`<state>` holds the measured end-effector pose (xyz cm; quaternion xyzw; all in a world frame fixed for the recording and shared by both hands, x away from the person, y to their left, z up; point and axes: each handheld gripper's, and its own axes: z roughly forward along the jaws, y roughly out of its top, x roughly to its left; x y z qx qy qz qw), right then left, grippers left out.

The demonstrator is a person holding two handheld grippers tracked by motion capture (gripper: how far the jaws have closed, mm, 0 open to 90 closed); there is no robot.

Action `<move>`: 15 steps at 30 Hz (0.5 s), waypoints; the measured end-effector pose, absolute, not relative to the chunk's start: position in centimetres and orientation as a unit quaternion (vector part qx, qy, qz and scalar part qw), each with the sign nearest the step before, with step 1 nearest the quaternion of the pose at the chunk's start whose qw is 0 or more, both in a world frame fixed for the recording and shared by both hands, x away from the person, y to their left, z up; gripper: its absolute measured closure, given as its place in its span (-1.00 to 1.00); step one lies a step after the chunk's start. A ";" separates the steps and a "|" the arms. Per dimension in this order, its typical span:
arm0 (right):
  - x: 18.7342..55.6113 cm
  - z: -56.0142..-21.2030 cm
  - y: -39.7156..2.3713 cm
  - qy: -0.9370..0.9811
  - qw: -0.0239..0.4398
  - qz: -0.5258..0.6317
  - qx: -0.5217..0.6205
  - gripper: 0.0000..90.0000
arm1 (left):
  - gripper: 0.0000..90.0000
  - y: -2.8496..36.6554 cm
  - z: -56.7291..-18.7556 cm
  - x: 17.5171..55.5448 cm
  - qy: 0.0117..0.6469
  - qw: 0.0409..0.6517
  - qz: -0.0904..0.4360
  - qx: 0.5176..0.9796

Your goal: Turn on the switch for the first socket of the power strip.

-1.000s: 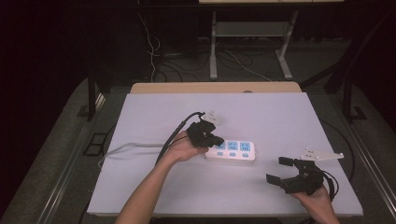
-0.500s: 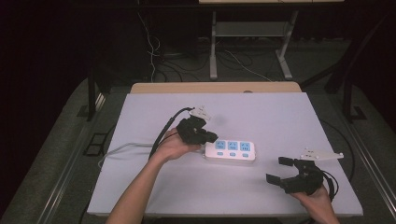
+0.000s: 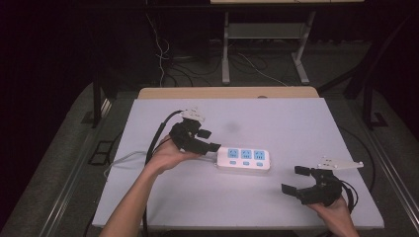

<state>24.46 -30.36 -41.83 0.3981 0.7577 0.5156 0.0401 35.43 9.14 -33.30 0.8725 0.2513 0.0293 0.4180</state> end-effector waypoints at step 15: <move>24.5 -41.9 -30.2 0.759 0.039 0.515 0.396 -0.99 | -1.00 11.5 -33.5 33.7 0.283 0.420 0.053 0.860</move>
